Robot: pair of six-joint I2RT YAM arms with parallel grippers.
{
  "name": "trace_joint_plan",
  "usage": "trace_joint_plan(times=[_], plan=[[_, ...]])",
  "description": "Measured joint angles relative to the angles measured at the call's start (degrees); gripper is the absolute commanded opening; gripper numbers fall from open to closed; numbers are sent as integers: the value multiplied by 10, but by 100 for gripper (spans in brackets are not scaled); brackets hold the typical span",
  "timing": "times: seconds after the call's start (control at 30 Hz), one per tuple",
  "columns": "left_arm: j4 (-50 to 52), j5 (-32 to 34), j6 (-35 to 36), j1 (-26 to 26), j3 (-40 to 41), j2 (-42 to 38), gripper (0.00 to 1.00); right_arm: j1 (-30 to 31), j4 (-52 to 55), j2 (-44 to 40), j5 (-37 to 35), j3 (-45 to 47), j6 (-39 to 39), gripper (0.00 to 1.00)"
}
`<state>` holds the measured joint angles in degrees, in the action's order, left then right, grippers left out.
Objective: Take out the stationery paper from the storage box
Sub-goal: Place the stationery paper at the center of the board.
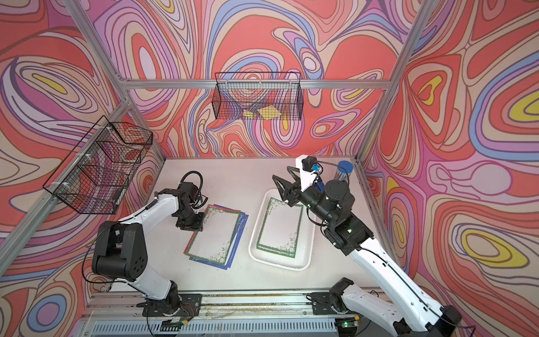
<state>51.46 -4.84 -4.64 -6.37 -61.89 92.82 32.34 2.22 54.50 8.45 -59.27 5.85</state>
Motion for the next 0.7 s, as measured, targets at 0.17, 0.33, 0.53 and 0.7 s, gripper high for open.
trace_joint_plan(times=[0.17,0.33,0.53,0.7], plan=[[-1,38,-2,0,0,-6,35,0,11,7,-19,-2,0,64],[-12,71,-3,0,1,-65,35,0,28,12,-68,-6,7,64],[-73,71,-1,0,21,-223,36,0,48,20,-141,-6,17,65],[-119,30,-1,-3,33,-319,46,0,60,26,-186,-6,23,65]])
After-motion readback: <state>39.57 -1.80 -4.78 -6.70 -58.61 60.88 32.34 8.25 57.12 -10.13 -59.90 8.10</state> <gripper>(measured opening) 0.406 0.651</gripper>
